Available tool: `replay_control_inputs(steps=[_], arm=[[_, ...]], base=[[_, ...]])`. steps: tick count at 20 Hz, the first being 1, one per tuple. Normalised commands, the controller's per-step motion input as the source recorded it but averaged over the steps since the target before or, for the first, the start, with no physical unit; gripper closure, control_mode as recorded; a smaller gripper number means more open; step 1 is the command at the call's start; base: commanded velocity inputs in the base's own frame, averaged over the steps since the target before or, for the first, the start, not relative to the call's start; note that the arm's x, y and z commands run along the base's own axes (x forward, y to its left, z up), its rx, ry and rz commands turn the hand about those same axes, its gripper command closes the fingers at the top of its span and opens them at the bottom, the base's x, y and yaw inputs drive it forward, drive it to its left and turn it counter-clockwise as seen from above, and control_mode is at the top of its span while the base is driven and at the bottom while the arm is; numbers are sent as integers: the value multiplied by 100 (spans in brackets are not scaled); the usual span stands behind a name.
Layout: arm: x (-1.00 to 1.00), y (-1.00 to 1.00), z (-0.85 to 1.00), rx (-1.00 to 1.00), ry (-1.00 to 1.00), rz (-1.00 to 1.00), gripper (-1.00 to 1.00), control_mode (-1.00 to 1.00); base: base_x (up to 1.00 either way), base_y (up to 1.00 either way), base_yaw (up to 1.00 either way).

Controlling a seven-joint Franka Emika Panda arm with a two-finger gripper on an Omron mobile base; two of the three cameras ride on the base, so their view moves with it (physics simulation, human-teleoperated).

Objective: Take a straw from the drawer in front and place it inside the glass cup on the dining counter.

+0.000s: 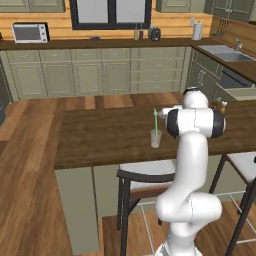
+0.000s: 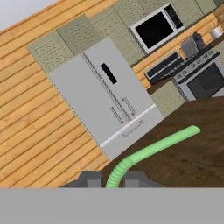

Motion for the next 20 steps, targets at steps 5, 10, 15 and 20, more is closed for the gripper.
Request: replay_control_inputs(steps=[5, 10, 15, 20], arm=[[6, 0, -17, 0, 0, 3, 100, -100], [2, 0, -3, 1, 0, 3, 100, -100], [-1, 0, -2, 0, 0, 3, 100, -100], [-12, 6, -27, 0, 0, 3, 100, -100]], base=[[0, 0, 0], [0, 0, 0], [0, 0, 0], [0, 0, 0]])
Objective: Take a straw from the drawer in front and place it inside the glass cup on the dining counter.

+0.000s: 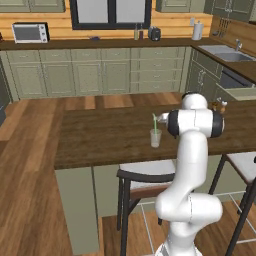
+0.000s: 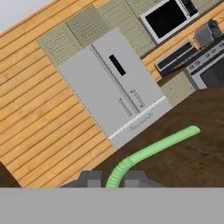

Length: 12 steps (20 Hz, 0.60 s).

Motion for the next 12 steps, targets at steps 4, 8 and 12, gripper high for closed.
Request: replay_control_inputs(steps=[4, 8, 12], arm=[[-3, 11, -28, 0, 0, 3, 100, -100], [0, 4, -9, 0, 0, 1, -100, -100], [-6, 0, 0, -6, 0, 0, -100, -100]], base=[[0, 0, 0], [0, 0, 0], [0, 0, 0]])
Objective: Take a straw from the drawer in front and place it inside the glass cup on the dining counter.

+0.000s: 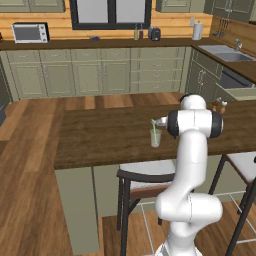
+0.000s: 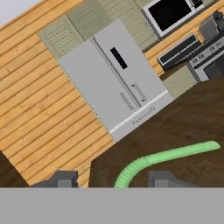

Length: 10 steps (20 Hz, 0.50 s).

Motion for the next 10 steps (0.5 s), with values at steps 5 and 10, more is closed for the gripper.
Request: replay_control_inputs(steps=[5, 10], arm=[[-18, 0, 0, -18, 0, -1, -100, -100], [-3, 0, 0, -22, 0, -5, -100, -100]], base=[[0, 0, 0], [0, 0, 0]])
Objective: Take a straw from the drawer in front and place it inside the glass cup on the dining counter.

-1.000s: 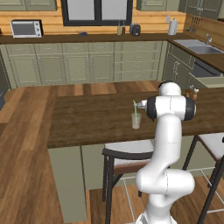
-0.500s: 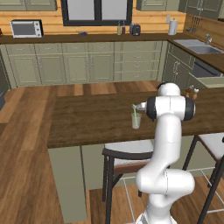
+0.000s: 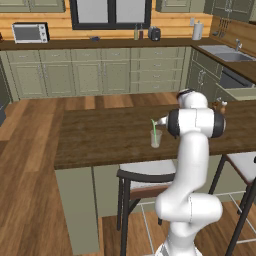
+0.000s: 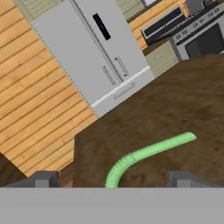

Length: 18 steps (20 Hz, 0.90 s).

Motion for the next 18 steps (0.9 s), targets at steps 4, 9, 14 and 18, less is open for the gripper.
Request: replay_control_inputs(steps=[4, 9, 14, 18], arm=[[-5, 0, 0, -20, 0, -7, -100, -100], [-45, -1, 18, -18, -1, -10, -100, -100], [-39, -2, 49, -16, -1, -12, -100, -100], [-40, 1, 81, -15, -4, -13, -100, -100]], base=[[0, 0, 0], [0, 0, 0], [0, 0, 0], [0, 0, 0]])
